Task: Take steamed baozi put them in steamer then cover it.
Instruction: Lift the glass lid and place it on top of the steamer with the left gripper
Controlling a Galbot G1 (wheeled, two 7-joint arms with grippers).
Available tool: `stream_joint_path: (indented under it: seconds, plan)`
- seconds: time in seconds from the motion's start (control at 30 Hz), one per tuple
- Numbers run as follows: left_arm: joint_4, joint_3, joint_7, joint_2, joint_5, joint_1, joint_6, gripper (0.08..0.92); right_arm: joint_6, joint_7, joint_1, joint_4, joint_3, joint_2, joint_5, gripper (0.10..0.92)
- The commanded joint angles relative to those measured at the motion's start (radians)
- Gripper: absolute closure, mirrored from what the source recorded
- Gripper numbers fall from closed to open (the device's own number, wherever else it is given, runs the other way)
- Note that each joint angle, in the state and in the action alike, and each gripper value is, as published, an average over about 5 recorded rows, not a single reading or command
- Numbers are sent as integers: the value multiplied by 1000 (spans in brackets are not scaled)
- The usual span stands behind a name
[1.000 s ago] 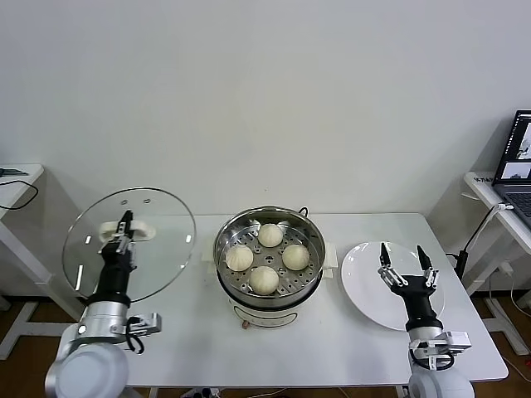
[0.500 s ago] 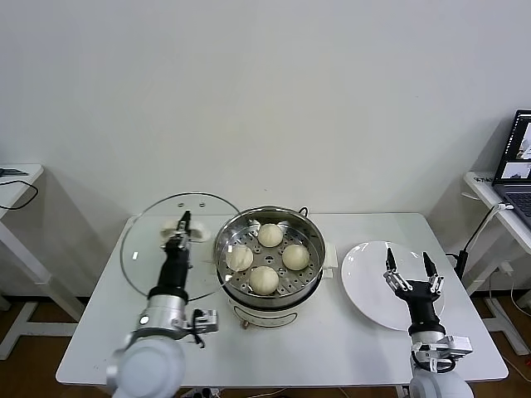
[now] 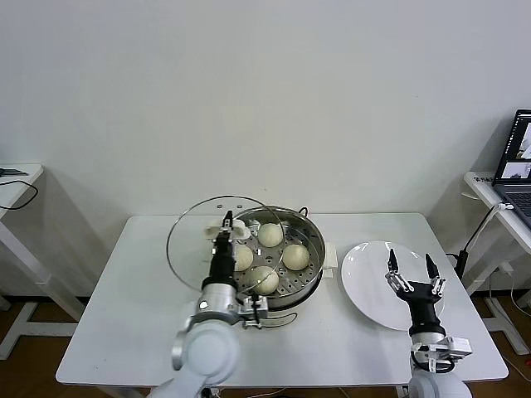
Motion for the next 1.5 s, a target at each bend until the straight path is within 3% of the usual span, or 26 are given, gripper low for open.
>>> stream_joint_path:
  seconds: [0.03,1.07,1.5]
  plan:
    - [135,78,19,-126,92,-70,35,807,3,1,0,-5,3,8,-8,203]
    - [250,61,-84,-300,118,-35,21,807,20,1,-21,-3,-8,29,-51,203]
    - [291,42,-119,-325,133,-32,12,807,21,0,-10,-17,-12,26,-54,203]
